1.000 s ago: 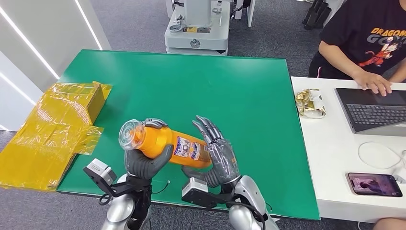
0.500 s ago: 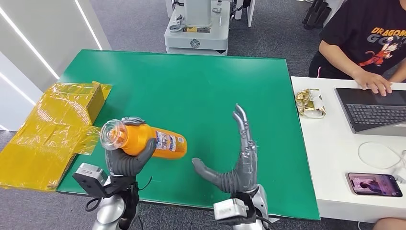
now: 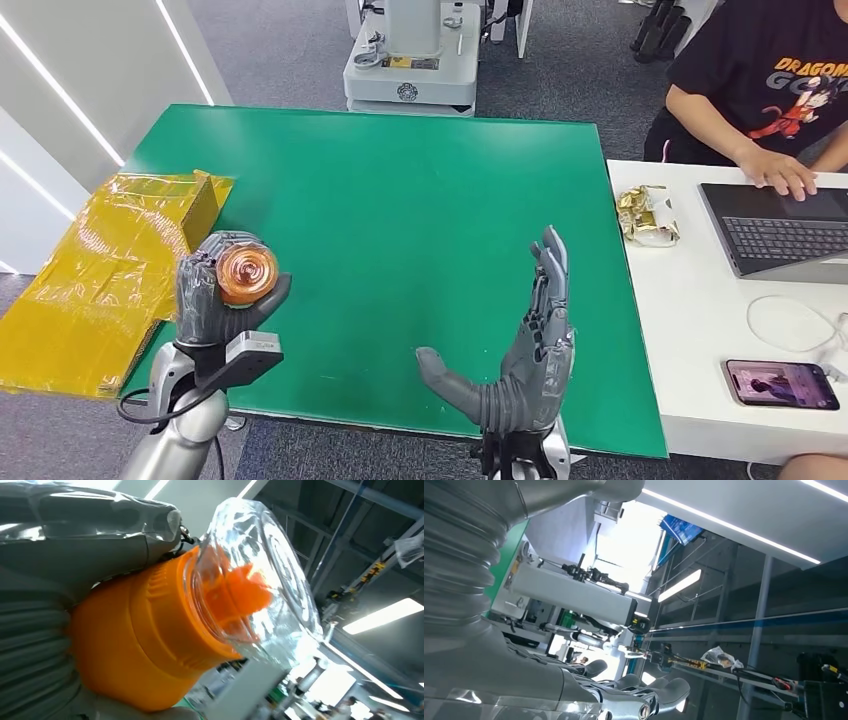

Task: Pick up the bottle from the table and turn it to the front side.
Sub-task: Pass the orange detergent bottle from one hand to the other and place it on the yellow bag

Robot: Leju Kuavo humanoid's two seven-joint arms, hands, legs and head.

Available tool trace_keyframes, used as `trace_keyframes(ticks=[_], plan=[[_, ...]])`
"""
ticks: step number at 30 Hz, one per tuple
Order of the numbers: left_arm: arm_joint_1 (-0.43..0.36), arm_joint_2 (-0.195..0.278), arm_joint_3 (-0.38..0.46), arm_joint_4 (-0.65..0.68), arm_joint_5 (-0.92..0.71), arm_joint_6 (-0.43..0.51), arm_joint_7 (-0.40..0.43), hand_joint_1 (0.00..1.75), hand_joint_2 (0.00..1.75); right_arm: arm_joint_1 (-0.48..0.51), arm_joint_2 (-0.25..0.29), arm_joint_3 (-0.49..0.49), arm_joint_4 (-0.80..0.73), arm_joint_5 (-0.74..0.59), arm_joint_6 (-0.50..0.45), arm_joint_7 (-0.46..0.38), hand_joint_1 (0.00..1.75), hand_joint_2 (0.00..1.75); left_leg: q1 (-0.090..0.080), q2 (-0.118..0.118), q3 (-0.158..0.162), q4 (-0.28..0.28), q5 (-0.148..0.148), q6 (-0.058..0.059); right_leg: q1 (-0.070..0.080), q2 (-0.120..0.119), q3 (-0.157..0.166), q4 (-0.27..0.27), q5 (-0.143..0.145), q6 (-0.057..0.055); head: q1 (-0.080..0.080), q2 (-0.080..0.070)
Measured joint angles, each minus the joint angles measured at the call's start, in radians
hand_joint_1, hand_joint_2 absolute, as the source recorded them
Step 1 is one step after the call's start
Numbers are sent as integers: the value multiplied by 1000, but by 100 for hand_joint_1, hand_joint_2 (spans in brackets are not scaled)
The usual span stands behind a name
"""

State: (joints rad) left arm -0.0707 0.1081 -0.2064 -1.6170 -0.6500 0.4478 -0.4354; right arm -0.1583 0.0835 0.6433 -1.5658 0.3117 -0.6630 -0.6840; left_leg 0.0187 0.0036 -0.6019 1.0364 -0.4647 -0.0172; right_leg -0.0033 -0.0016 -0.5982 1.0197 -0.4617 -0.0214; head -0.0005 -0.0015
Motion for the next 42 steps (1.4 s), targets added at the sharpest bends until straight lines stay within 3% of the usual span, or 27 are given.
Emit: trace_keyframes(ticks=[9, 15, 23, 33, 42], plan=[[-84, 189, 6, 114, -294, 49, 125, 175, 175, -1, -1, 1, -33, -12, 53, 19, 0, 175, 1, 1, 0, 0, 0, -1, 0, 1, 0, 0, 0, 0, 0, 0], [-108, 263, -15, 195, -418, 16, 172, 175, 175, -2, -3, 1, -50, -19, 74, 24, 0, 175, 1, 1, 0, 0, 0, -1, 0, 1, 0, 0, 0, 0, 0, 0], [-166, 298, -71, 363, -522, -23, 182, 175, 175, -3, -5, 1, -60, -18, 58, 21, 0, 175, 1, 1, 0, 0, 0, -1, 0, 1, 0, 0, 0, 0, 0, 0], [-271, 294, -137, 709, -611, -46, 130, 175, 175, -31, -8, 2, -49, -60, 43, 7, 0, 175, 1, 1, 0, 0, 0, -1, 0, 1, 0, 0, 0, -1, 0, 0], [-388, 286, -185, 883, -662, -69, 112, 175, 175, -65, -14, 19, 1, -98, 20, -12, 0, 175, 1, 0, 0, 0, 1, -1, 0, 0, 0, 0, 0, -1, 0, 0]])
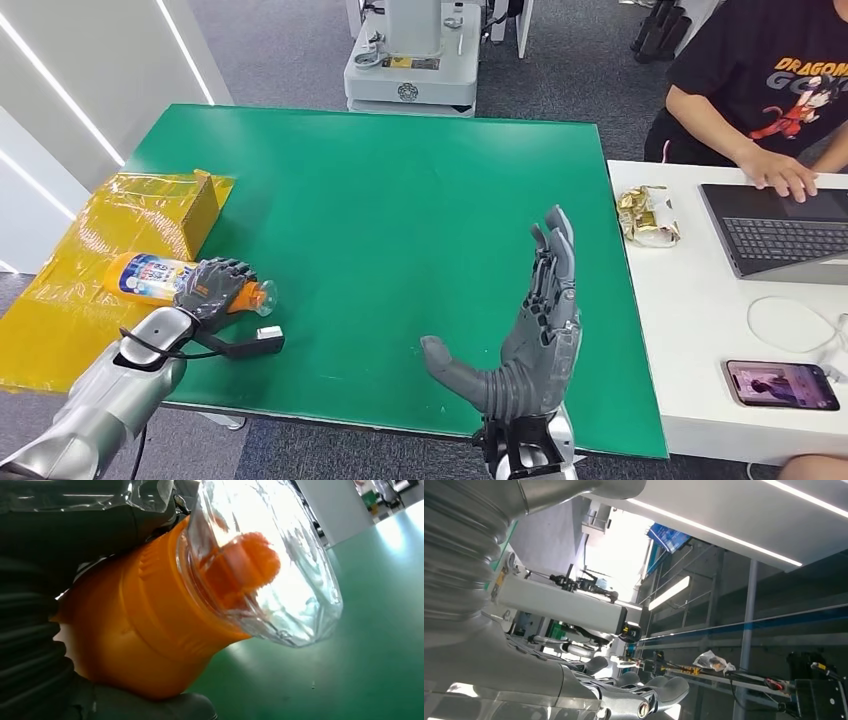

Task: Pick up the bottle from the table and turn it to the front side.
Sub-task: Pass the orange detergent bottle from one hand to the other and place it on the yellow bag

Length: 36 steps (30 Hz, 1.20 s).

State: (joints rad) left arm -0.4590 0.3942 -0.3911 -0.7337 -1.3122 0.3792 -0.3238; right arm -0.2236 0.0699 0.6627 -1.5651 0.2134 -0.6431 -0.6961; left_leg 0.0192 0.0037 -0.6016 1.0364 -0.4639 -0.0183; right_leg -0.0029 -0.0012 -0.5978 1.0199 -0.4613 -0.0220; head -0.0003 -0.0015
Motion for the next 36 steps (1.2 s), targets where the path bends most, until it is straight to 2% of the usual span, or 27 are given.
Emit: trace_keyframes(ticks=[2, 3, 6, 7, 24, 26, 28, 31, 36], plan=[[-28, -4, -8, 34, -1, -3, -12, 175, 175, -9, -3, 11, 13, -4, -12, -1, 0, 175, 0, 0, 0, 0, 0, 0, 0, 0, 0, 0, 0, 0, 0, 0], [-39, -6, -11, 51, 0, -2, -17, 167, 175, -14, -4, 17, 20, -5, -17, -2, 0, 175, 0, 0, 0, 0, 0, -1, 0, 0, 0, 0, 0, 0, 0, 0], [-63, -15, -15, 88, 5, 9, -23, 36, 175, -28, -7, 34, 38, -12, -30, -4, 0, 175, 0, 0, 1, 0, 1, -1, 0, 0, 0, 1, 0, 0, 0, 0], [-67, -17, -15, 96, 6, 14, -22, 0, 175, -32, -7, 40, 44, -15, -34, -4, 0, 175, 0, 0, 1, 0, 1, -1, 0, 0, 0, 1, 0, 0, 0, 0], [-101, -34, -25, 155, 31, 64, -14, 0, 175, -53, -13, 63, 71, -17, -49, 5, 0, 175, 0, 0, 1, 0, 1, -1, 0, 0, 0, 1, 0, 0, 0, 0], [-98, -33, -28, 157, 21, 110, 5, 0, 175, -55, -14, 63, 75, -22, -49, 3, 0, 175, 0, 0, 1, 0, 1, -1, 0, 0, 0, 2, 0, 0, 0, 0], [-86, -32, -29, 152, -6, 205, 55, 0, 175, -56, -16, 64, 81, -30, -49, 1, 0, 175, 0, 1, 1, 0, 1, -1, 0, 0, 0, 2, 0, 0, 0, 0], [-46, -25, -19, 93, -61, 302, 140, 0, 175, -58, -17, 64, 90, -35, -49, -2, 0, 175, 0, 1, 1, 0, 0, -1, 0, 1, 0, 2, 0, 0, 0, 0], [64, -25, 86, -100, -176, 315, 189, 0, 175, -61, -17, 70, 99, -34, -49, -5, 0, 175, 0, 2, 0, 0, 0, -1, 0, 2, -1, 1, 0, 0, 0, 0]])
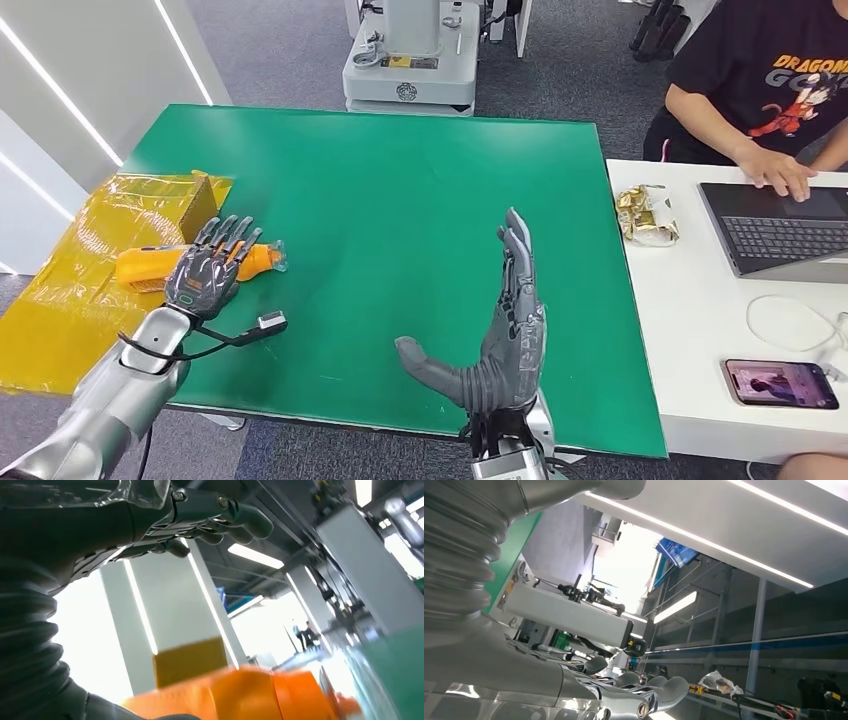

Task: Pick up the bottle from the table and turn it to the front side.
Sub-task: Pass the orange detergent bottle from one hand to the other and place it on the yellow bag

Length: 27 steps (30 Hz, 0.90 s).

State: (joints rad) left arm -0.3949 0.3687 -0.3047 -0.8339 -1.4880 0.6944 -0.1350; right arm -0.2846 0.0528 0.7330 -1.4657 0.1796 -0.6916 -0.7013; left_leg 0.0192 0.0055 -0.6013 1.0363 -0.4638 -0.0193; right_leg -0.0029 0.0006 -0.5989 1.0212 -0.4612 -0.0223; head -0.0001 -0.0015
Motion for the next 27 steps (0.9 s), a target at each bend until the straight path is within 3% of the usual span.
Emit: trace_keyframes(ticks=[6, 11, 13, 16, 18, 23, 27], plan=[[126, -43, 194, -284, -10, 1, -72, 0, 175, 2, 0, 3, -2, 22, 0, 13, 0, 175, 0, 0, 0, 0, 0, 0, 0, 0, 0, -1, 0, 0, 0, 0], [176, -81, 299, -423, 0, 1, -139, 0, 175, 7, 2, 3, -10, 40, 1, 22, 0, 175, 0, 0, 0, 0, 0, 0, 0, 0, 0, 0, 0, 0, 0, 0], [183, -118, 358, -476, 35, 1, -252, 0, 175, 11, 3, 2, -15, 54, 5, 27, 0, 175, 0, -1, 0, 0, 0, 0, 0, -1, 0, 0, 0, 0, 0, 0], [173, -209, 483, -541, 166, 1, -486, 0, 175, 19, 8, -1, -23, 77, 19, 34, 0, 175, 0, -1, 0, 0, 0, 0, 0, -1, 0, -1, 0, 0, 0, 0], [166, -264, 537, -571, 285, 0, -545, 0, 175, 24, 12, -7, -30, 89, 26, 39, 0, 175, 0, 0, 0, 0, 0, 0, 0, 0, 0, -1, 0, 0, 0, 0], [159, -358, 530, -602, 638, -1, -560, 0, 175, 32, 20, -19, -48, 114, 41, 52, 0, 175, 0, -2, 1, 1, 0, 0, 0, -2, 1, -1, 0, 0, 0, 0], [160, -384, 367, -601, 1023, -2, -565, 0, 175, 51, 21, -29, -73, 136, 54, 61, 0, 175, 0, -2, 0, 1, 0, 0, 0, -2, 1, -1, 0, 0, 0, 0]])
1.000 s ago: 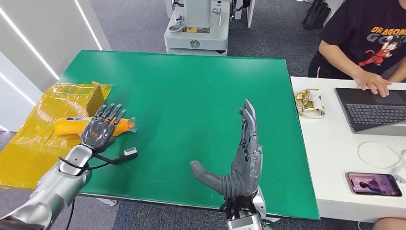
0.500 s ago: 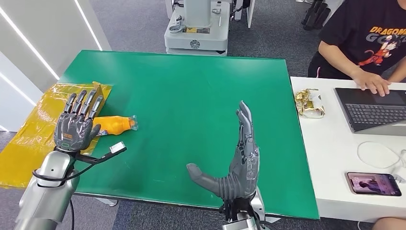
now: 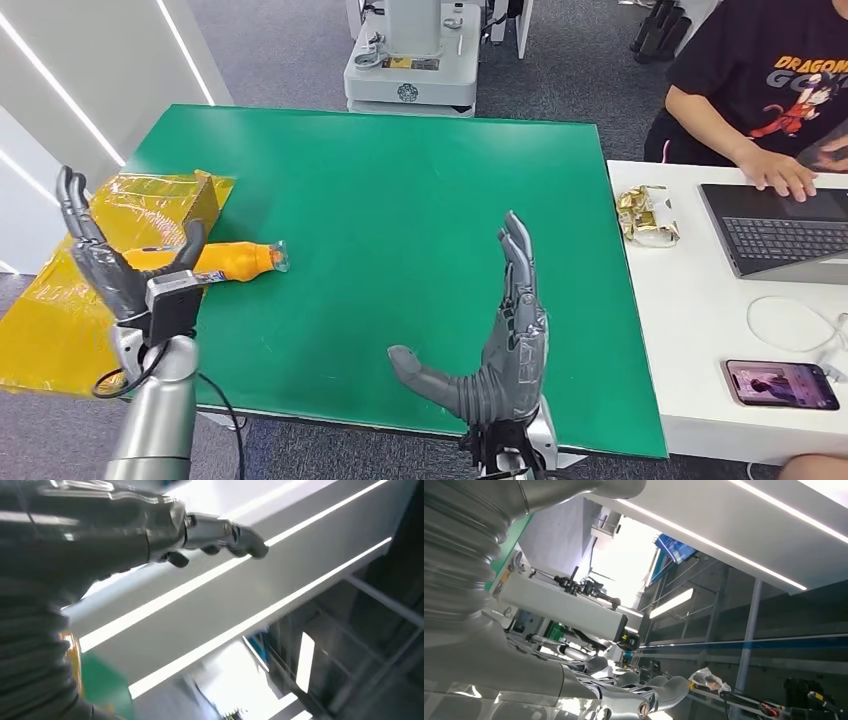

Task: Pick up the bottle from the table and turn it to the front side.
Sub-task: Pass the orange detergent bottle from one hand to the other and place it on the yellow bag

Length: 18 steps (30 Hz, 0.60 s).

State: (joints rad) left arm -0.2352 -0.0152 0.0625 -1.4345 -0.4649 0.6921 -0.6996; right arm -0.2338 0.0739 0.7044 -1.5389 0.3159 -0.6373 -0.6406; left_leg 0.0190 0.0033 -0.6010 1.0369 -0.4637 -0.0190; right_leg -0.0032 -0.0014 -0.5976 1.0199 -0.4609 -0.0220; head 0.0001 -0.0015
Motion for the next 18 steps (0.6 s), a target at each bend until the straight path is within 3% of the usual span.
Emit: trace_keyframes(ticks=[5, 8, 12, 18], plan=[[4, -8, -133, -2, 86, 0, -1, 0, 175, 17, 0, -7, -16, 8, 1, 2, 0, 175, 0, 2, 0, 0, 0, 0, 0, 1, 0, 0, 0, 0, 0, 0], [25, -5, -208, -29, 242, 0, -1, 0, 175, 31, 0, -7, -16, 16, 0, -2, 0, 175, 0, 1, 0, 0, 0, 0, 0, 1, 0, 0, 0, 0, 0, 0], [81, 2, -329, -90, 327, -2, -1, 0, 175, 38, 1, 2, -7, 11, -2, -16, 0, 175, 0, 1, -1, -1, 0, 0, 0, 1, 0, 0, 0, 0, 0, 0], [182, 16, -420, -200, 377, -65, -1, 0, 175, 30, 6, 32, 9, -21, 1, -19, 0, 175, 0, 1, -1, -1, -1, 0, 0, 0, -1, 0, -1, 0, 0, 0]])
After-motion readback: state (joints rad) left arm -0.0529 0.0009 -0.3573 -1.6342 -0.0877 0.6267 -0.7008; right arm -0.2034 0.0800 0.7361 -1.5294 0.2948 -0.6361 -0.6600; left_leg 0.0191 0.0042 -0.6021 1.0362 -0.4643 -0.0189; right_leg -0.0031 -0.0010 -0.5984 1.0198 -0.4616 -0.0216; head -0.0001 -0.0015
